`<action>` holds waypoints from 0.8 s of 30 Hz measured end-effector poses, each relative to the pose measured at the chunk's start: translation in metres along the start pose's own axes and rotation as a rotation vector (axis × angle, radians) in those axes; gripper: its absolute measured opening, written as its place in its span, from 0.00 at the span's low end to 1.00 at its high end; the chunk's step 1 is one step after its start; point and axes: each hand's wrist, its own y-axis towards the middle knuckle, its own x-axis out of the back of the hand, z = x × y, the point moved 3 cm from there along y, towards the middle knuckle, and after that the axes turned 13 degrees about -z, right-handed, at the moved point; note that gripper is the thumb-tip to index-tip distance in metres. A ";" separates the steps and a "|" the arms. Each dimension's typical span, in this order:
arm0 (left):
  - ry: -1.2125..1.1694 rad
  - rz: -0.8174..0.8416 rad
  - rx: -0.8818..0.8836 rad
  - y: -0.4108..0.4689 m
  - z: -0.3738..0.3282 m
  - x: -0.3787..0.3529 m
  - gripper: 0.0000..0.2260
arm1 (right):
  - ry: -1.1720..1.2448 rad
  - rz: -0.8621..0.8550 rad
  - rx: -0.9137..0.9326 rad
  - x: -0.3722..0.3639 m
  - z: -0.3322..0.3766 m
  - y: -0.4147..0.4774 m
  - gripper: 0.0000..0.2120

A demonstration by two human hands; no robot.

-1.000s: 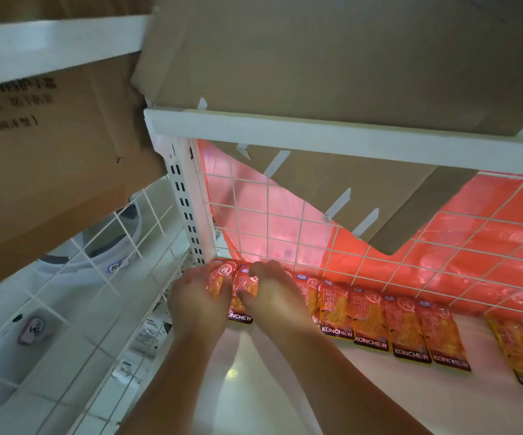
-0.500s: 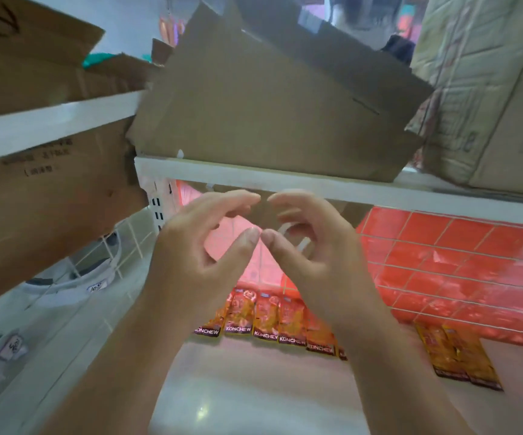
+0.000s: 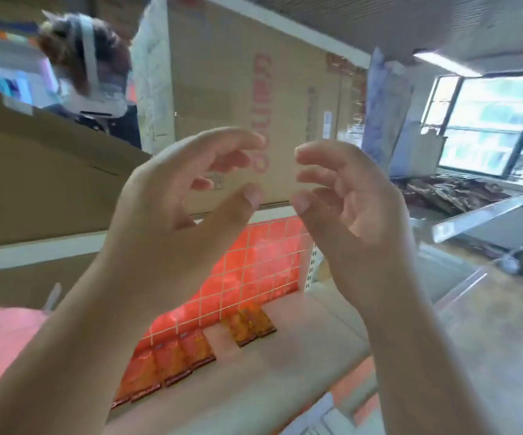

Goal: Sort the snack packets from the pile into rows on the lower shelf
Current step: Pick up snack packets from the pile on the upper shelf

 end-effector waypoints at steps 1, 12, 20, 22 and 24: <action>-0.014 0.025 -0.021 0.006 -0.009 -0.018 0.17 | -0.044 -0.036 0.002 0.025 0.002 0.006 0.14; -0.194 0.199 -0.081 0.031 -0.090 -0.238 0.18 | -0.391 -0.271 -0.037 0.280 -0.028 0.051 0.14; -0.161 0.276 -0.047 0.024 -0.106 -0.390 0.14 | -0.499 -0.317 -0.083 0.428 -0.075 0.072 0.12; -0.143 0.278 -0.035 0.023 -0.103 -0.419 0.15 | -0.518 -0.300 -0.105 0.451 -0.089 0.077 0.13; -0.128 0.287 -0.010 0.023 -0.099 -0.444 0.17 | -0.514 -0.285 -0.125 0.469 -0.105 0.079 0.14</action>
